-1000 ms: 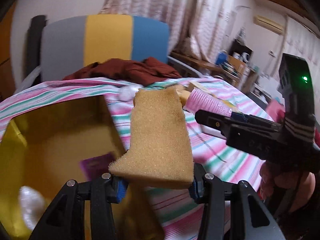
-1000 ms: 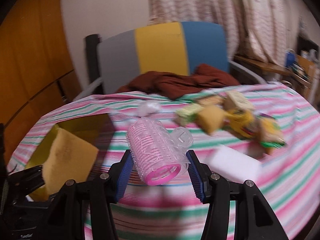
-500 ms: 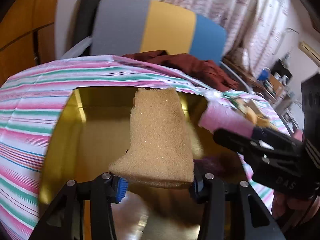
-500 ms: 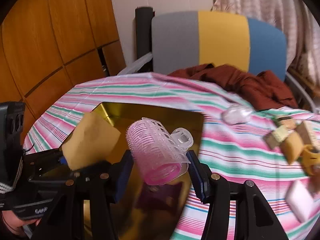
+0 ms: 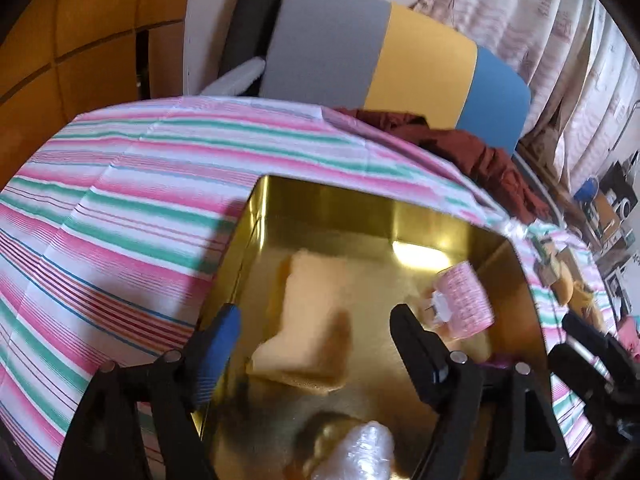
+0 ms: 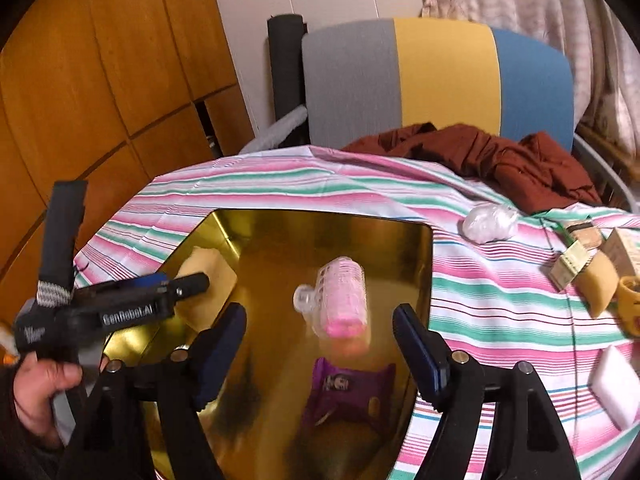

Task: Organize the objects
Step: 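Carry the curler and sponge to the gold tray and release them, then withdraw both grippers and reach toward the white foam block and cracker packet, then grasp the WEIDAN cracker packet with the right gripper while the left grasps the white foam block, then carry the cracker packet and foam block into the gold tray and release both, then withdraw both grippers from the tray toward the remaining items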

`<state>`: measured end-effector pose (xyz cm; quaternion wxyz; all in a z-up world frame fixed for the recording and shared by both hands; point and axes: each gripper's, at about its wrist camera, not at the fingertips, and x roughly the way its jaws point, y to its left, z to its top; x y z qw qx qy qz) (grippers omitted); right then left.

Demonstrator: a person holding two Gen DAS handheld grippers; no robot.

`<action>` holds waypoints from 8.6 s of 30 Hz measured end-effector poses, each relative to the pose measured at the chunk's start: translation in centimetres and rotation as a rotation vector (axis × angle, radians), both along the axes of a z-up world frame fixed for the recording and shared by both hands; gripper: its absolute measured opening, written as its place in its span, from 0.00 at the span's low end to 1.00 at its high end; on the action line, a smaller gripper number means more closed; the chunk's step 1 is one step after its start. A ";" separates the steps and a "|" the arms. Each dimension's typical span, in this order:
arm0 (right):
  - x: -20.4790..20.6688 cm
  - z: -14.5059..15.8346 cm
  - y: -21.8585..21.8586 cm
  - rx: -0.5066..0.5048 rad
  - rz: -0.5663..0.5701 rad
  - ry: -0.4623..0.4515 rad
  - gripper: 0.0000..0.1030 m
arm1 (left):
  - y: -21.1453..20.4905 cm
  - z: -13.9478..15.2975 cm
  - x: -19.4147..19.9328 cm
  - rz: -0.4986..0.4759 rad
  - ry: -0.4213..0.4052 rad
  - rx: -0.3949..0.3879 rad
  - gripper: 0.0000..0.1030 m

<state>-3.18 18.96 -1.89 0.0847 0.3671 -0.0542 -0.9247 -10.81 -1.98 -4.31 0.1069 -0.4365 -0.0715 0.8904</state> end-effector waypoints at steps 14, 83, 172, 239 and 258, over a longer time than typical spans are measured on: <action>2.3 0.1 2.1 -0.045 -0.046 0.015 0.75 | 3.4 2.1 3.5 -0.009 0.053 -0.080 0.76; 12.0 -2.5 25.0 0.059 -0.451 0.046 0.85 | 22.9 2.5 13.7 -0.535 0.020 -0.097 0.76; 16.6 -7.0 28.2 -0.092 -0.711 -0.027 0.42 | 33.6 -3.8 12.5 -0.644 0.112 -0.015 0.61; 7.9 -2.0 -0.5 -0.017 0.141 -0.094 0.47 | 1.6 1.0 1.6 0.002 -0.054 0.254 0.80; 8.4 -1.5 3.2 -0.084 0.021 -0.055 0.51 | 6.8 2.2 4.9 -0.116 -0.024 0.172 0.80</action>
